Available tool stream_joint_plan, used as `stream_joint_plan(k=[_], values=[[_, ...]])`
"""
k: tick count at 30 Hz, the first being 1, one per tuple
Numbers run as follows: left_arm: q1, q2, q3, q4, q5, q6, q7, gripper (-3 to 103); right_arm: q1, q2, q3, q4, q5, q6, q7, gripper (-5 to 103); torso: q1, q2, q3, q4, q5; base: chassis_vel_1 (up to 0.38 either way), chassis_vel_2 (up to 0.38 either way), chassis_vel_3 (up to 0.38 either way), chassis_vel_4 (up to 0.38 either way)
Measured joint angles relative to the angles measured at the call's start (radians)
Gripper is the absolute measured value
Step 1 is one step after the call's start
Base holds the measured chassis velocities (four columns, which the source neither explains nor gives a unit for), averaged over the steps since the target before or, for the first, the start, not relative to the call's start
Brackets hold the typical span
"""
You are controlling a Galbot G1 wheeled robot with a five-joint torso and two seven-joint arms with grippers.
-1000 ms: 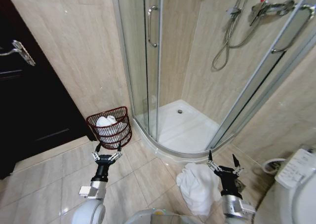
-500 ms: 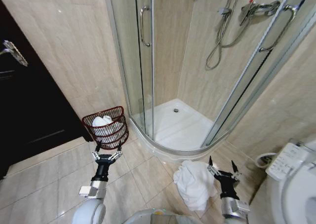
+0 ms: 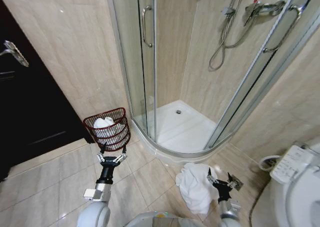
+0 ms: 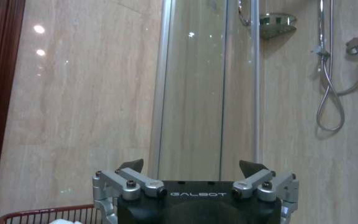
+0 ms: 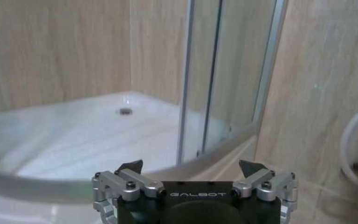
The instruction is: Discard the used towel into the hamper.
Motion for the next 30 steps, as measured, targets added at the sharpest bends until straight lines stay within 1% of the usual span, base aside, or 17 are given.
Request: stream_joint_plan(k=[4, 10, 13, 30], values=[[0.0, -0.004, 0.009, -0.006, 0.0, 0.005, -0.003, 100, 0.018, -0.013, 0.0, -0.053, 0.018, 0.002, -0.002, 100, 0.0, 0.0, 0.0, 0.0, 0.0002, 0.0, 0.0, 0.0, 0.0], [0.001, -0.006, 0.019, 0.0, -0.003, 0.003, -0.012, 100, 0.012, -0.024, 0.002, -0.063, 0.031, 0.017, -0.002, 100, 0.0, 0.0, 0.0, 0.0, -0.0001, 0.0, 0.0, 0.0, 0.0], [-0.001, -0.005, 0.017, 0.004, -0.004, 0.003, -0.013, 100, 0.006, -0.024, 0.002, -0.056, 0.029, 0.025, -0.001, 100, -0.003, -0.006, -0.003, 0.0001, -0.0001, 0.0, 0.0, 0.0, 0.0], [-0.007, 0.005, 0.004, 0.018, -0.012, 0.0, -0.013, 100, -0.006, -0.016, 0.002, -0.008, 0.01, 0.032, 0.002, 100, -0.033, -0.082, -0.048, 0.0001, -0.0001, 0.0, 0.0, 0.0, 0.0]])
